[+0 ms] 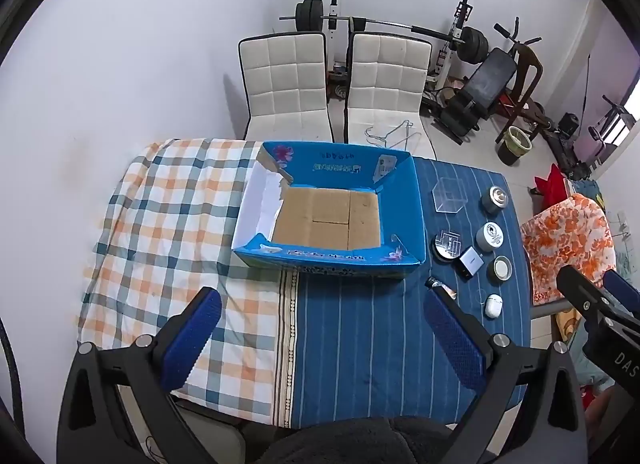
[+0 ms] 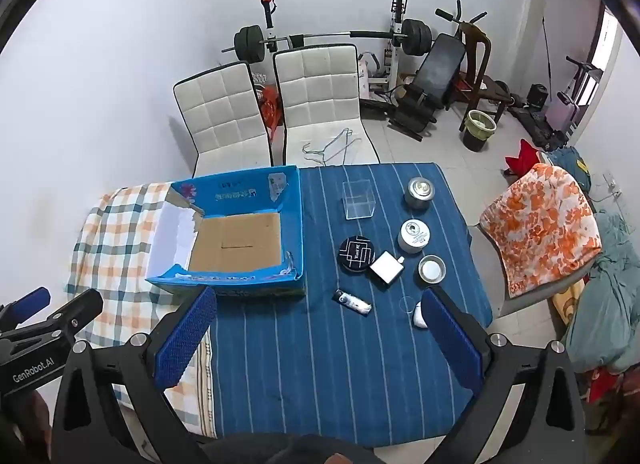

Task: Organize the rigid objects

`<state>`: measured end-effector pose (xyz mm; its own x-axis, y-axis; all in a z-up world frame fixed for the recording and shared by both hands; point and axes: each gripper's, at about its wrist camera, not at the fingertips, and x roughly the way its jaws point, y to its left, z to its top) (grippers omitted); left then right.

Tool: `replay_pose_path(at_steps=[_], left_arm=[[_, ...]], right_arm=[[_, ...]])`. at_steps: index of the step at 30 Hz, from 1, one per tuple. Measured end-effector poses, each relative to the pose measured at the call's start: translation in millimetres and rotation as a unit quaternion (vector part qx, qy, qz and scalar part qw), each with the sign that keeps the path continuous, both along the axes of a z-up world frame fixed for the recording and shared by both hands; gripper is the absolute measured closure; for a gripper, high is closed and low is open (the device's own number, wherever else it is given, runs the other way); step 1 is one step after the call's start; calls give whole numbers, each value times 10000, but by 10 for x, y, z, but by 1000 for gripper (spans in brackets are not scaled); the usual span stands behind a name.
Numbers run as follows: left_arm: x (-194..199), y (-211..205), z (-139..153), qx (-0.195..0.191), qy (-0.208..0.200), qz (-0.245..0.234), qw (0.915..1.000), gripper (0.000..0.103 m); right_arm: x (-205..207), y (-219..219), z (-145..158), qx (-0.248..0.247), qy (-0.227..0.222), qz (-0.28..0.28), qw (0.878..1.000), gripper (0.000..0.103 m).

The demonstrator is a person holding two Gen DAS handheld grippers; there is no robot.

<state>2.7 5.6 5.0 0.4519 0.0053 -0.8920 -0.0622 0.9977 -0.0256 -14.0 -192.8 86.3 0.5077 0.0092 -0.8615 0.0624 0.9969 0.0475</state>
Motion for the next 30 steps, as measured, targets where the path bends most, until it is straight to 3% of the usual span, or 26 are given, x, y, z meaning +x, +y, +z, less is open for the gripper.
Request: replay_pose_path(at_steps=[19,30], left_arm=[[122,-13,185,128,-127,-63,9998,0],[28,-40,271,151,-411,-70,9990,0]], right_arm=[[-48,3,3,-25,-83,-2,10000,0],[-73,-6,235,28,-290,0,9996,0]])
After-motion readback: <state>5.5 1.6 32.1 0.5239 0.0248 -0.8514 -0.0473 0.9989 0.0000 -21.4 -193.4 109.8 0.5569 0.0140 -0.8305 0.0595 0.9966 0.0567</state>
